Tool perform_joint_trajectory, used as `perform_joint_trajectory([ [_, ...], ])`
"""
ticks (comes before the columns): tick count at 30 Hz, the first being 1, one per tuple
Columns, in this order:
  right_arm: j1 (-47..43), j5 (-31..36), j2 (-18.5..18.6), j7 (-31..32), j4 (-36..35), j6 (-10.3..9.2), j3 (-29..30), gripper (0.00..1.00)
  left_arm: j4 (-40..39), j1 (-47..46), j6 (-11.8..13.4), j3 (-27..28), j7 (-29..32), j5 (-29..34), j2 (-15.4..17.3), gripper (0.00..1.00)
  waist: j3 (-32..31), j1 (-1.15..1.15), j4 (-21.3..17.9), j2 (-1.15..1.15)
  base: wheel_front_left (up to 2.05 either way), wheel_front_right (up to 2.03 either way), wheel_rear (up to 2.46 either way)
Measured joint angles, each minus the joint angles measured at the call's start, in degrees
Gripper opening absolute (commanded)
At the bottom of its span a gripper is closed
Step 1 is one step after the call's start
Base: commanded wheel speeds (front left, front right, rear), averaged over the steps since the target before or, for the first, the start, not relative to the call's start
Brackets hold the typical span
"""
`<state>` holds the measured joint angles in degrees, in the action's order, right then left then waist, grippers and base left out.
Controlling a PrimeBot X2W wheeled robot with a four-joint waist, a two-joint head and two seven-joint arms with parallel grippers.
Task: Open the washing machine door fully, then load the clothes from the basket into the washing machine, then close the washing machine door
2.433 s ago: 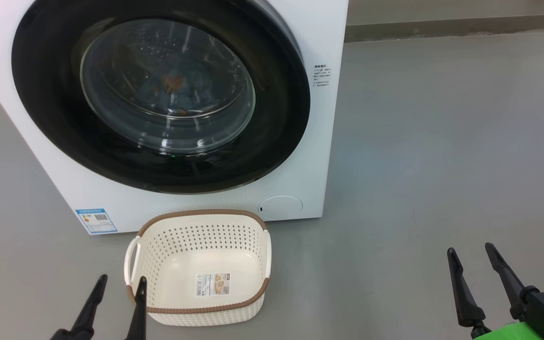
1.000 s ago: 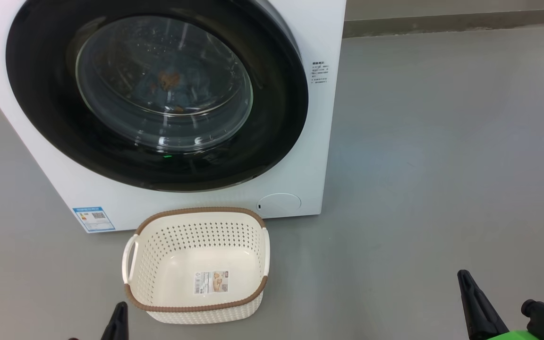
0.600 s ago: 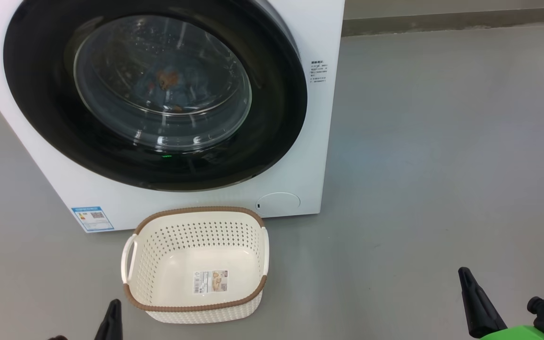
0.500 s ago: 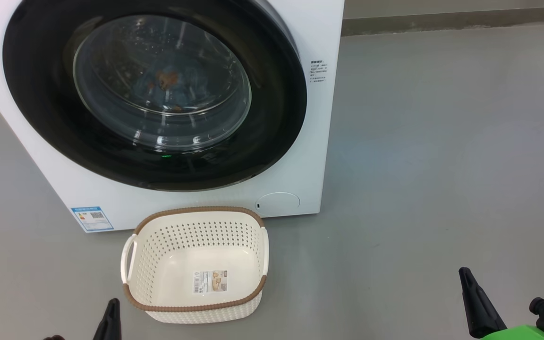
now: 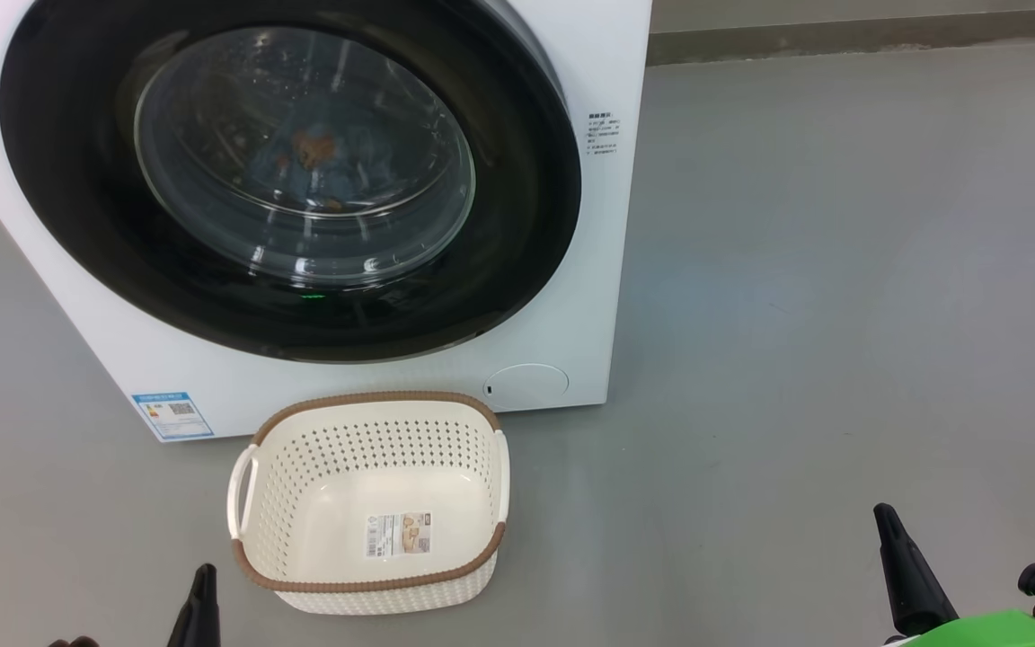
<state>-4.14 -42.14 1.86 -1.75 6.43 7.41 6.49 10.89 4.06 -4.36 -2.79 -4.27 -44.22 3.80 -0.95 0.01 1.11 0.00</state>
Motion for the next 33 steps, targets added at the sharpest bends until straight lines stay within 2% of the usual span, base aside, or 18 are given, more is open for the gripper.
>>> perform_joint_trajectory([
  [33,3.4,-22.36,0.15,3.47,3.91,-0.01,0.32,0.0,1.92,-3.51,-0.96,3.27,4.74,-21.11,-0.74,0.0,0.51,0.0,-0.51,0.0,0.0,0.0,0.0],
])
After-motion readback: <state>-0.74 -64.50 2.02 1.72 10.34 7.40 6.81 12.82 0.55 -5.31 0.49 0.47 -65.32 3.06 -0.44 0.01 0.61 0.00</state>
